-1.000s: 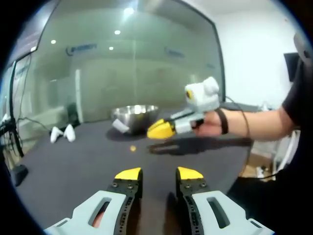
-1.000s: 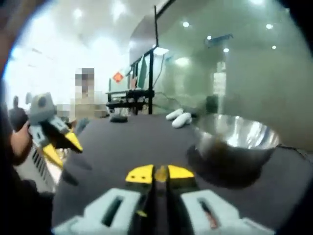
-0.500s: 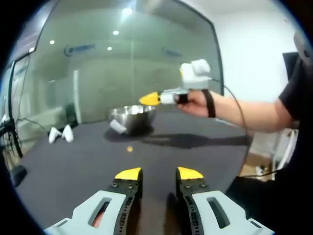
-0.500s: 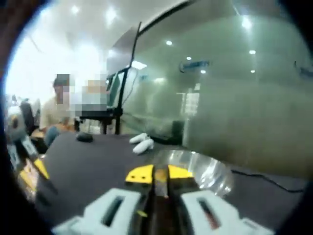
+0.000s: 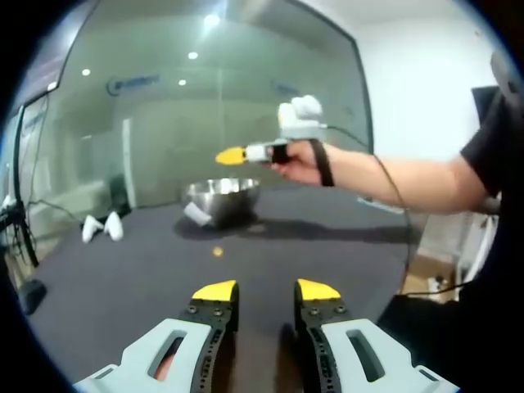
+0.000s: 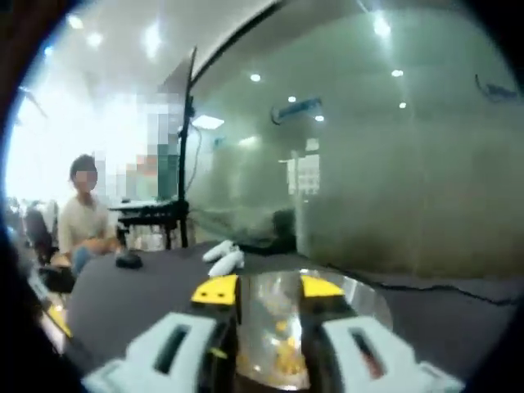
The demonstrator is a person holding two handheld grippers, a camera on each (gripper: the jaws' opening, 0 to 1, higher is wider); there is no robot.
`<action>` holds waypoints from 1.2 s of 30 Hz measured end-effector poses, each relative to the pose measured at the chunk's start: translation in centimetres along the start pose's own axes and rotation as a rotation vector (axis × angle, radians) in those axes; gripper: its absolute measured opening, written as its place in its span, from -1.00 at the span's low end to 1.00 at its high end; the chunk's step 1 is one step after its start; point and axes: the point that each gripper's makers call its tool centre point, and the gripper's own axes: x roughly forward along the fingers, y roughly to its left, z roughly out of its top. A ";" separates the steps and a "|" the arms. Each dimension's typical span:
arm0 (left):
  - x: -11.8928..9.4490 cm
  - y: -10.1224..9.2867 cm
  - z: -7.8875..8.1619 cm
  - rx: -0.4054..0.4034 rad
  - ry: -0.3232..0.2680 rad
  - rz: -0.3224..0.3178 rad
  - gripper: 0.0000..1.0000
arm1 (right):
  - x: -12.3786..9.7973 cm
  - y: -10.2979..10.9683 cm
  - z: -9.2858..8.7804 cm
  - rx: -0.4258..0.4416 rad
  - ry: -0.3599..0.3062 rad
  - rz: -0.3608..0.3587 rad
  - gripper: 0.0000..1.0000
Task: Pick up the QQ candy scattered on the table and place it into the stainless steel bowl on the table
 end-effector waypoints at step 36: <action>0.0 1.0 0.1 -0.007 -0.015 0.037 -0.42 | -7.0 2.2 -4.2 -0.027 0.062 0.049 -0.51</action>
